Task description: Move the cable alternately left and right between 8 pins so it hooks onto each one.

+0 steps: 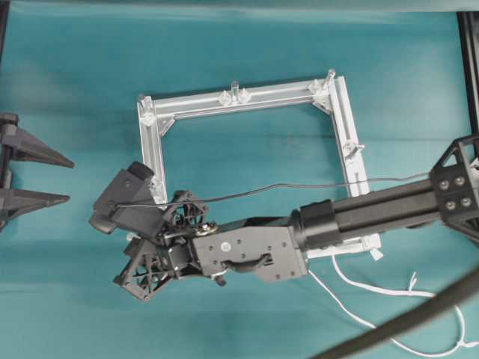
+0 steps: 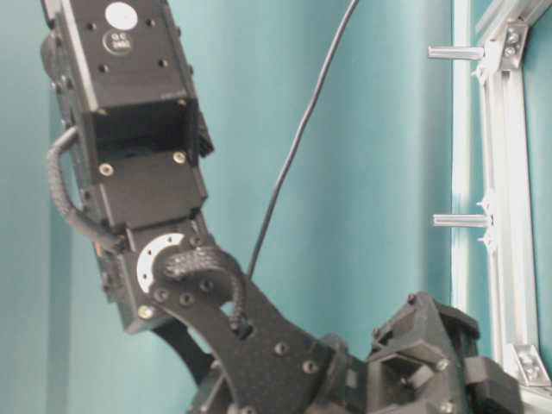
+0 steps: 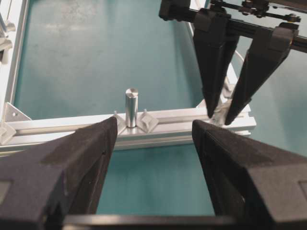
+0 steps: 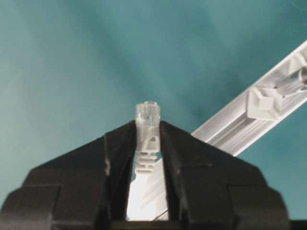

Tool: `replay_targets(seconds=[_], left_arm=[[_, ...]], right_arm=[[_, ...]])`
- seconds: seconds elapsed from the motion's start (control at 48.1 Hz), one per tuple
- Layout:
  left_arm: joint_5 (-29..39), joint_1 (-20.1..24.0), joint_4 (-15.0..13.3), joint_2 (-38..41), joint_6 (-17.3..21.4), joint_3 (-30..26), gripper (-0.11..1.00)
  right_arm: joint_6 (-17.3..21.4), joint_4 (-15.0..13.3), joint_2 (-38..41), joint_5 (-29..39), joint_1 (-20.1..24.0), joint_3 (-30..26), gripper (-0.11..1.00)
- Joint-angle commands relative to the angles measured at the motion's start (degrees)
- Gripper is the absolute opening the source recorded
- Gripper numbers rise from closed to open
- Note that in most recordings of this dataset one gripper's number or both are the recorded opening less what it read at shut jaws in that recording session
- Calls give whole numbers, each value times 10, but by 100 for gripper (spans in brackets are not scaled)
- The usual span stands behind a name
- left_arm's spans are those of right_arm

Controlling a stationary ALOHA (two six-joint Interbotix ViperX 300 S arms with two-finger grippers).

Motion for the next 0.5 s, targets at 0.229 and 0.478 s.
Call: replay_targets(seconds=[0.229,0.478], left_arm=[[-3,-2,3,4,3,-4,66],[-3,-2,3,4,3,-4,66]], right_arm=[[9,-2,-5,12,-20,2,19],[69,-26,-41,63,-20,50,19]])
